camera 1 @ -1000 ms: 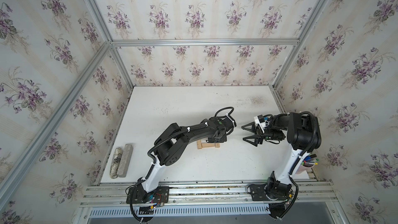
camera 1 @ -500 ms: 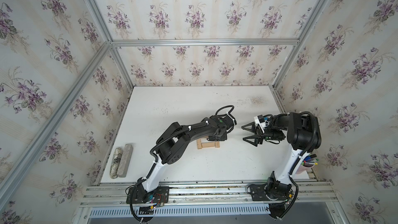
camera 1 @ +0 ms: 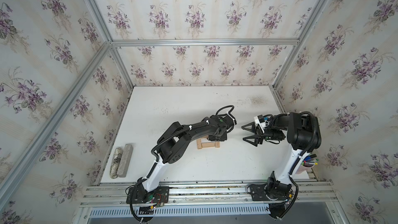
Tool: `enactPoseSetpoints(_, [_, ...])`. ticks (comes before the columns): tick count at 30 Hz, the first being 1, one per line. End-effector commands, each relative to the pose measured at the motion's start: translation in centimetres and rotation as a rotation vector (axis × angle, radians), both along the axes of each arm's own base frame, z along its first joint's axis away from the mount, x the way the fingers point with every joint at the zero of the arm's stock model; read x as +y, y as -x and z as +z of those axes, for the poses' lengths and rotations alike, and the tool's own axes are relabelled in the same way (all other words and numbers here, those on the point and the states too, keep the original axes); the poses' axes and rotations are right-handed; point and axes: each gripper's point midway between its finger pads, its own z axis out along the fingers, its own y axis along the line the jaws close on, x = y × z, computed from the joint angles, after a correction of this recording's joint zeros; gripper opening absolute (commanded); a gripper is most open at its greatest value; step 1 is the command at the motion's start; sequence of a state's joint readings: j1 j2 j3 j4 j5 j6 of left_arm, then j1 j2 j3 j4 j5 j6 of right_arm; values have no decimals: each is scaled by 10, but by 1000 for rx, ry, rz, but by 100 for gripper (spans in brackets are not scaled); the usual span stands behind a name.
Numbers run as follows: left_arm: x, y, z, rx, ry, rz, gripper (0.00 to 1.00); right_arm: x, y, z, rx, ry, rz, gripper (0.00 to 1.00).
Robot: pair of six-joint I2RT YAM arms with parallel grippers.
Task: Assemble the number 8 with building blocks
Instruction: Assemble the building block at the center of the board.
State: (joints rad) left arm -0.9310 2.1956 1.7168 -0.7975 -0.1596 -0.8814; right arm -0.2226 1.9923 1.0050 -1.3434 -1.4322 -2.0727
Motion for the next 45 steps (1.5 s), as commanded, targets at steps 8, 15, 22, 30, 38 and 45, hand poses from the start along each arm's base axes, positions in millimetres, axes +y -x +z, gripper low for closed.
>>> enactPoseSetpoints(8, [9,2,-3,9,-33,24,31,0,-3,6,-376,25,7,100])
enactPoseSetpoints(15, [8,2,-2,7,-32,22,39,0,-4,6,-378,26,6,100])
enactPoseSetpoints(22, [8,2,-1,6,-30,22,41,0,-3,6,-377,25,9,100])
enactPoseSetpoints(30, [12,2,20,-43,-40,15,43,0,-3,6,-379,25,7,100])
enactPoseSetpoints(38, [33,0,69,-193,-108,-8,54,0,-4,6,-378,25,7,100])
enactPoseSetpoints(45, [120,-38,189,-663,-489,-44,99,0,-4,6,-379,25,7,100])
